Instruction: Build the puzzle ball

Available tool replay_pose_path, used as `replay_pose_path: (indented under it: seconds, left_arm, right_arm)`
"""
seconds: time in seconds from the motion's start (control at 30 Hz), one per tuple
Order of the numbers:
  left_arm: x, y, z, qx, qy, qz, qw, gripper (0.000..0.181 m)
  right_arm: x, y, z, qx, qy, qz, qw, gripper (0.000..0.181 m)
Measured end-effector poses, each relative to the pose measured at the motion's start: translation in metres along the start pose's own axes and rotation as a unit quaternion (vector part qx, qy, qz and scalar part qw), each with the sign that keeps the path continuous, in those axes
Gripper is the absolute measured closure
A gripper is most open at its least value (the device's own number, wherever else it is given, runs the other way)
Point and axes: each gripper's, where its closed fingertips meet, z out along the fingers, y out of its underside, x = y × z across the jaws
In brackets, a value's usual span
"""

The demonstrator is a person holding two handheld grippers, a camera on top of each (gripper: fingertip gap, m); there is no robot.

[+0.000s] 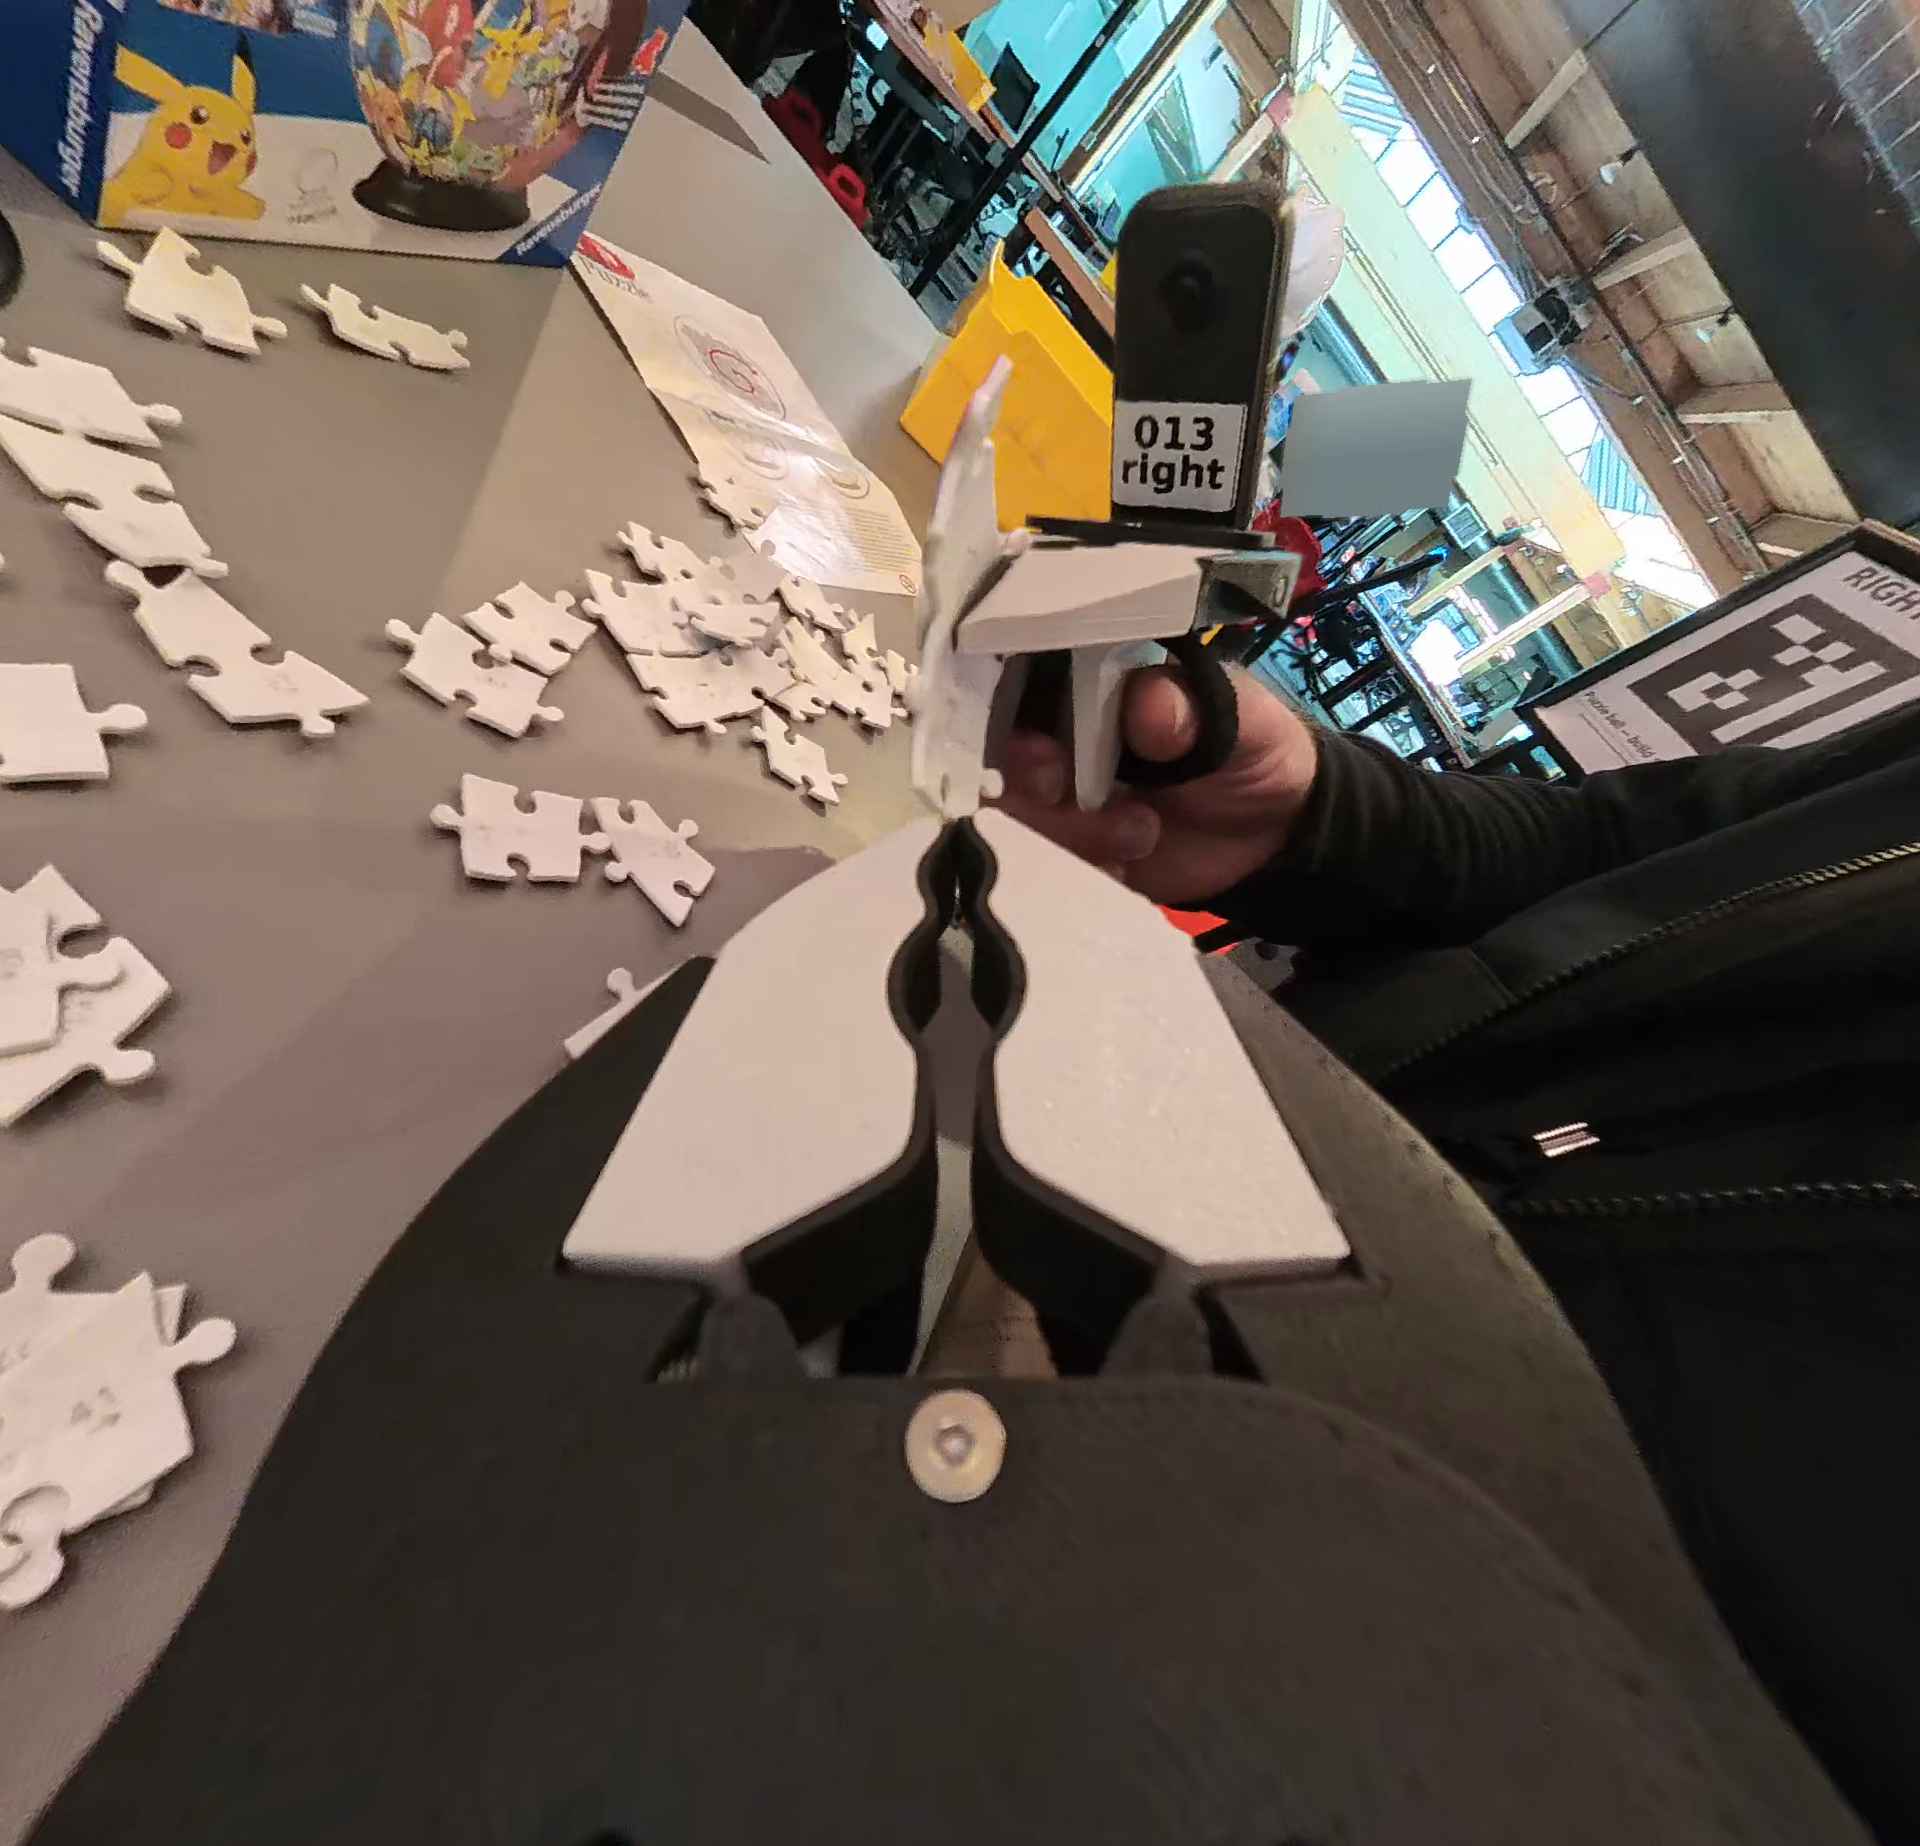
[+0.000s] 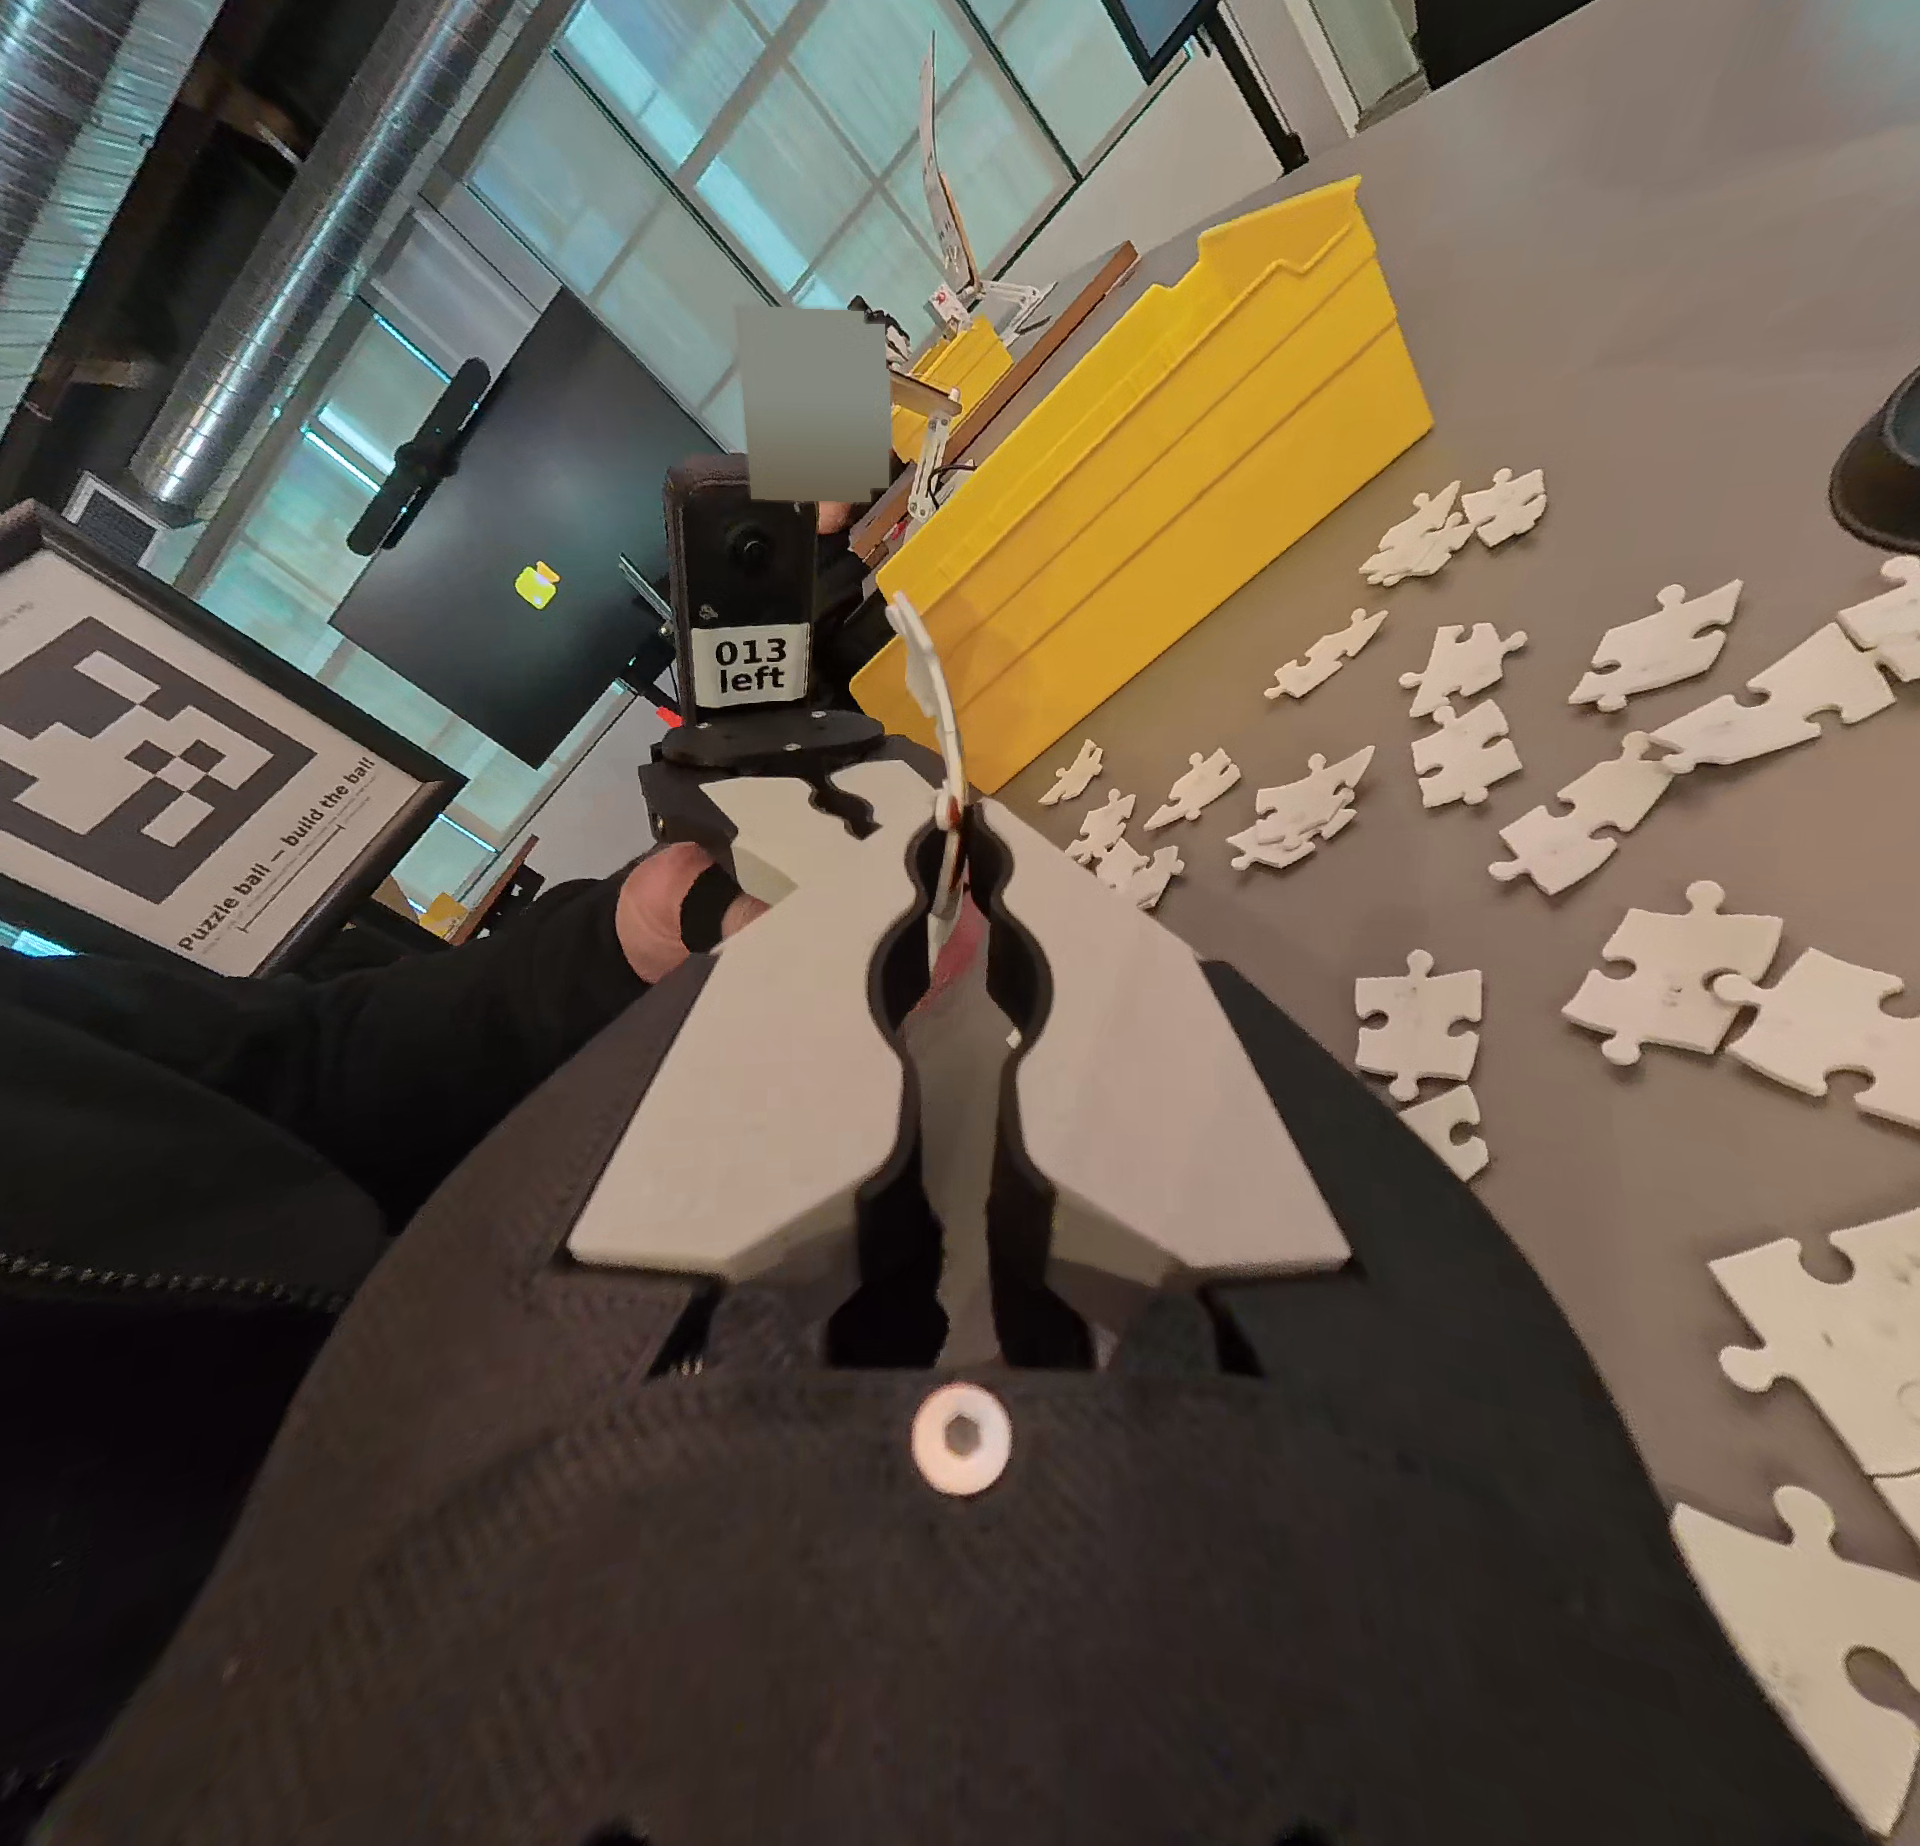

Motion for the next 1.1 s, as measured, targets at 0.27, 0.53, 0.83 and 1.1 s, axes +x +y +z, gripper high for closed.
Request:
replay_pose_path:
  seconds: [0.27, 0.53, 0.83, 1.1]
  left_arm:
    - [-0.003, -0.01, -0.005, 0.021, -0.007, -0.009, 1.0, 0.181]
    - [0.009, -0.005, 0.008, 0.048, 0.017, -0.046, 0.998, 0.17]
    - [-0.006, 0.011, -0.023, -0.026, -0.038, -0.025, 0.999, 0.179]
    - [-0.026, 0.063, -0.09, -0.197, -0.133, -0.006, 0.971, 0.179]
  right_arm:
    - [0.003, -0.002, -0.002, 0.009, 0.01, 0.005, 1.0, 0.18]
    - [-0.007, 0.002, 0.003, 0.015, -0.011, 0.011, 1.0, 0.181]
    - [-0.001, 0.025, 0.007, -0.071, 0.02, -0.016, 0.997, 0.146]
    - [0.021, 0.089, 0.019, -0.278, 0.08, -0.178, 0.94, 0.149]
